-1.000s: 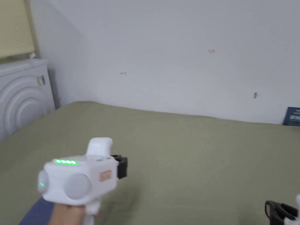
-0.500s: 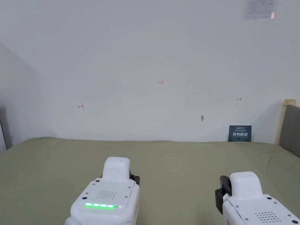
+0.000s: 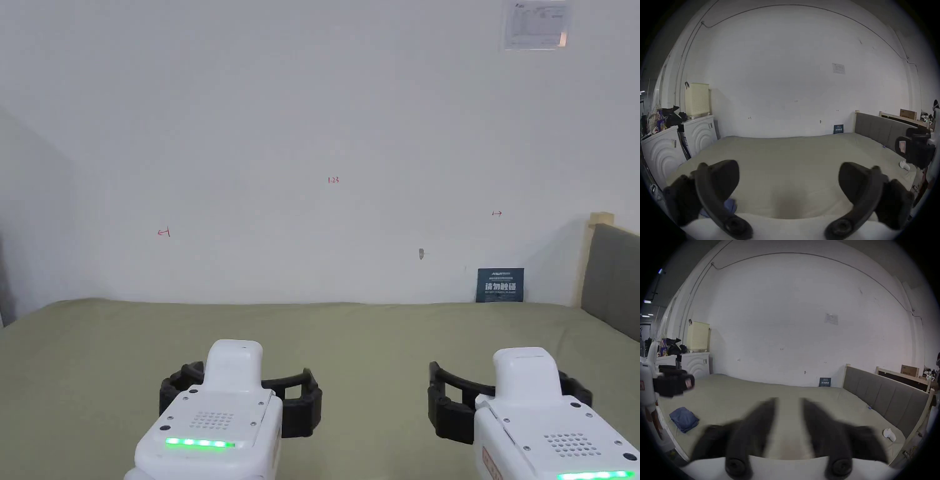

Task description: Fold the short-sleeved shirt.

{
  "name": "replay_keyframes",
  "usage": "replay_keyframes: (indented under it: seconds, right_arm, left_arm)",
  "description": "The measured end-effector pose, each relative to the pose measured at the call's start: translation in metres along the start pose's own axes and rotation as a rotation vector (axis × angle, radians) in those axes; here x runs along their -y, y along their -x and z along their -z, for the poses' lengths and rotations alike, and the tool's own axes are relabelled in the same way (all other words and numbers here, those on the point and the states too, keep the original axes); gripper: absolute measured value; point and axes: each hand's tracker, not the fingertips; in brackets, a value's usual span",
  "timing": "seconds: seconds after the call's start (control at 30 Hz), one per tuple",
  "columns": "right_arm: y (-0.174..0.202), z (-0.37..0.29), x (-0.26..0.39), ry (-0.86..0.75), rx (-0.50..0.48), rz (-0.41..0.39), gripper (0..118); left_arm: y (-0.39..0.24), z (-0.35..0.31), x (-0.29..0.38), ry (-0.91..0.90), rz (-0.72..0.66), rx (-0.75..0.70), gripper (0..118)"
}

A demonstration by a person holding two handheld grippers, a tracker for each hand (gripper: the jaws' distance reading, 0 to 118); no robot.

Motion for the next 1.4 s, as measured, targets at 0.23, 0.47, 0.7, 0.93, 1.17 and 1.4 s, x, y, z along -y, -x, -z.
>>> replay_keyframes:
  seconds: [0.23, 0.47, 0.7, 0.93, 1.17, 1.4]
  right_arm:
    - [-0.003, -0.004, -0.005, -0.033, 0.000, 0.016, 104]
    - [-0.005, -0.006, 0.001, -0.017, -0.014, 0.002, 104]
    - [-0.007, -0.006, 0.002, -0.002, -0.018, -0.007, 104]
    - [-0.007, -0.005, 0.003, 0.013, -0.029, -0.009, 104]
    - [-0.008, -0.005, 0.003, 0.020, -0.039, -0.010, 104]
    - [-0.010, -0.005, 0.001, 0.019, -0.040, -0.012, 104]
  left_arm:
    - [0.006, 0.001, -0.003, -0.025, -0.001, -0.013, 118]
    - [0.002, -0.002, -0.006, -0.027, 0.014, 0.039, 118]
    - [0.001, -0.005, -0.010, 0.020, -0.040, 0.107, 118]
    - [-0.003, -0.009, -0.016, 0.048, -0.001, 0.073, 118]
    - [-0.006, -0.011, -0.022, 0.027, -0.002, 0.038, 118]
    - [-0.005, -0.013, -0.026, 0.030, 0.024, 0.017, 118]
